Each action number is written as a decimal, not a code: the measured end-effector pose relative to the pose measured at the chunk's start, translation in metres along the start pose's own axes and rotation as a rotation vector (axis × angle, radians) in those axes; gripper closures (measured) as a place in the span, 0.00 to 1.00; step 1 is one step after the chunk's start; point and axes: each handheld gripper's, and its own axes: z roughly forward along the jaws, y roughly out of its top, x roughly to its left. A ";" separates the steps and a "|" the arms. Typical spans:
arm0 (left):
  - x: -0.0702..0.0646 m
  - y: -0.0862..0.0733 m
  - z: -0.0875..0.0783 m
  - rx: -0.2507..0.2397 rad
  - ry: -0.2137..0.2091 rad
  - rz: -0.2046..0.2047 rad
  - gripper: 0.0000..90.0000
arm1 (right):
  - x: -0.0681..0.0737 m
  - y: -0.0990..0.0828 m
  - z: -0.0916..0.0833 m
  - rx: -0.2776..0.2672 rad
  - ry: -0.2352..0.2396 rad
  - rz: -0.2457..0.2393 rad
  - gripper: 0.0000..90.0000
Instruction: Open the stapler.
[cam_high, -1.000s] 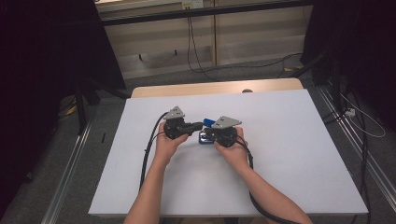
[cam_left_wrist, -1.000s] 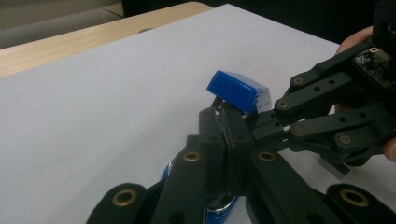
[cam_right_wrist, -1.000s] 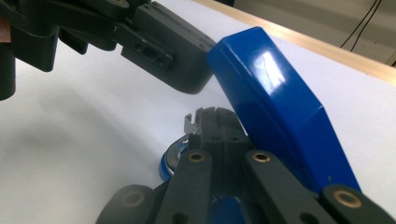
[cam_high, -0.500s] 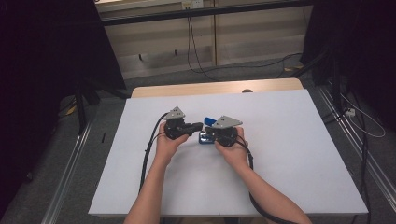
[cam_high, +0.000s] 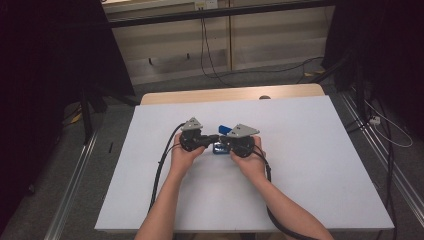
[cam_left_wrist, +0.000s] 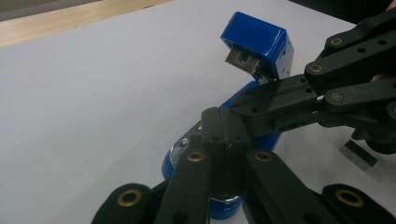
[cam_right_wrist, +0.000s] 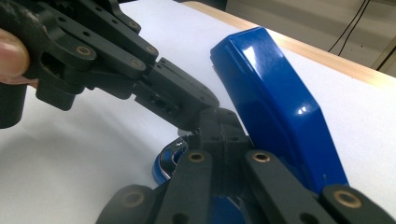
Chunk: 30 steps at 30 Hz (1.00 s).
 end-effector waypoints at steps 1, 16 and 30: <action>0.000 0.000 0.000 0.000 0.000 0.000 1.00 | 0.000 0.000 0.000 0.000 0.000 0.000 1.00; -0.001 -0.007 0.006 0.013 0.016 0.021 1.00 | 0.005 0.004 0.000 0.012 -0.090 -0.043 1.00; -0.002 -0.008 0.007 0.012 0.021 0.040 1.00 | -0.002 0.011 -0.013 0.035 -0.179 -0.052 1.00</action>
